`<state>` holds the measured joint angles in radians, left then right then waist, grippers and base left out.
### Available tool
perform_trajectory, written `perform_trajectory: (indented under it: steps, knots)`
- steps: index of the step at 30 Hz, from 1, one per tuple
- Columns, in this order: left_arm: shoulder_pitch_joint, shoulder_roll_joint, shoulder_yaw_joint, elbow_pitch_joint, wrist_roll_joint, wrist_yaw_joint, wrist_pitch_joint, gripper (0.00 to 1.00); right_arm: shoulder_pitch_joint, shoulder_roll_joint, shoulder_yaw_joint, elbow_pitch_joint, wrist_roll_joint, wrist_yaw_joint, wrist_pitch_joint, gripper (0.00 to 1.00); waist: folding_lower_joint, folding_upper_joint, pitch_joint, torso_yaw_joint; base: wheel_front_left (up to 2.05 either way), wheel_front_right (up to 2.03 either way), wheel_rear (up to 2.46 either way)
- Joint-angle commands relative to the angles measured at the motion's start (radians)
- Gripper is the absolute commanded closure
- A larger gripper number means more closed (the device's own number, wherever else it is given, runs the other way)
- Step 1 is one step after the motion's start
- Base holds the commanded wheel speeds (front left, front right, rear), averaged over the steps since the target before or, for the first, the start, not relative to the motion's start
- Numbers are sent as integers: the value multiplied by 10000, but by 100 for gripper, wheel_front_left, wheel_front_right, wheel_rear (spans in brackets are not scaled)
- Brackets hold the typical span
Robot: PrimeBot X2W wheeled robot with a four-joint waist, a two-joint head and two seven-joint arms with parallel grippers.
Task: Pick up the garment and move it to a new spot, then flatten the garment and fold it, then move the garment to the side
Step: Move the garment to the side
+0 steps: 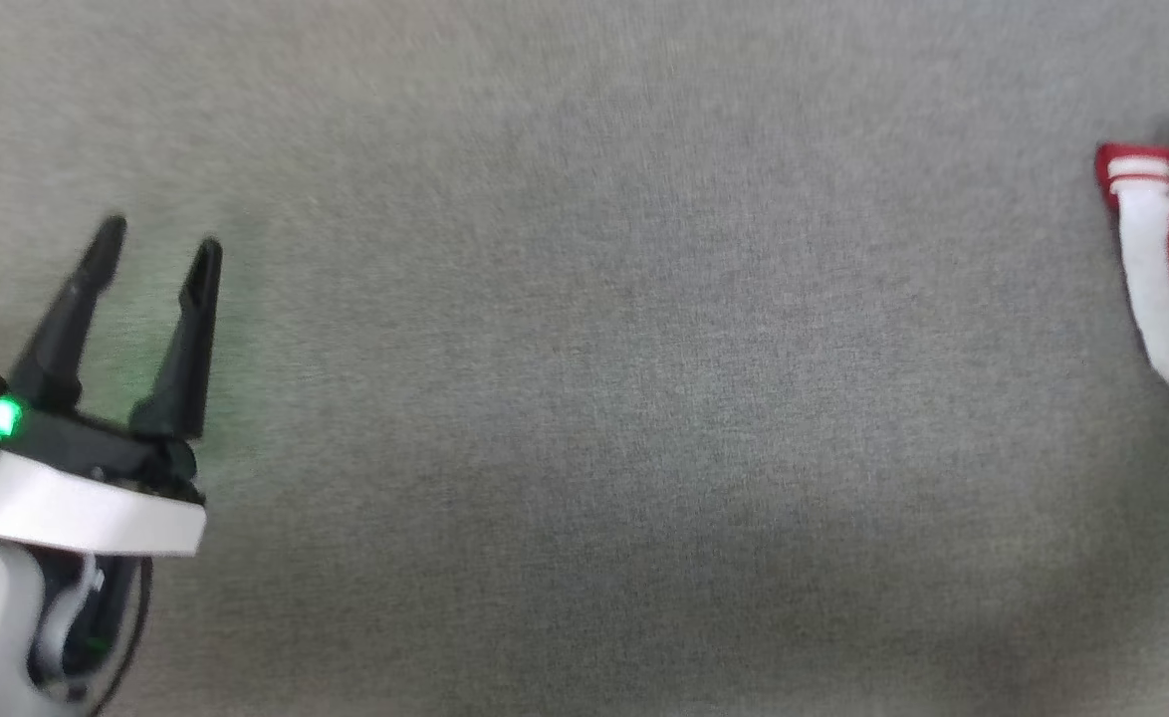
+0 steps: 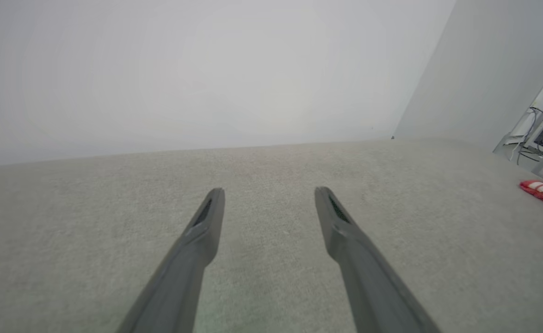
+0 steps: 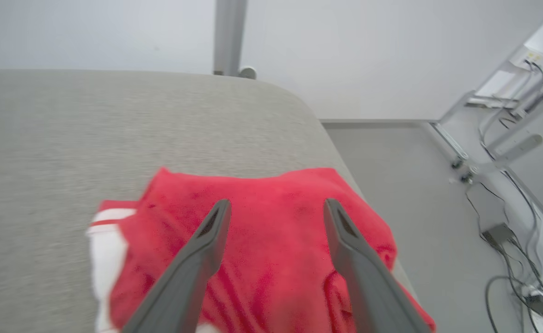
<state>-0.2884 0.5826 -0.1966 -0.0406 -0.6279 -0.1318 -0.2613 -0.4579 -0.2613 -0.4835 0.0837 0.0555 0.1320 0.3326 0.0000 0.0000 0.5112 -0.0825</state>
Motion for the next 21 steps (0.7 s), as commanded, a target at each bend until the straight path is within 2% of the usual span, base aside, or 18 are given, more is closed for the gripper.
perform_trajectory:
  steps: [1, 8, 15, 21]
  knots:
    - [317, -144, 56, 204, 47, 24, -50, 0, 312, -27, 453, -103, 130, -27, -190, 0, 0, 0, -898, 281, 0, 0, 0]
    - [1247, -859, 43, 1359, 47, 24, -50, 0, 1454, -62, 2653, 429, 603, -27, -1568, 0, 0, 0, -2311, 746, 0, 0, 0]
    - [2113, -1394, 224, 2115, 236, 24, -50, 0, 2447, 393, 3642, 1437, 931, -27, -3098, 0, 0, 0, -3515, 1150, 0, 0, 0]
    - [2954, -1739, 675, 2126, 456, 24, -50, 0, 3059, 775, 4113, 1714, 1277, -27, -4013, 0, 0, 0, -4124, 1337, 0, 0, 0]
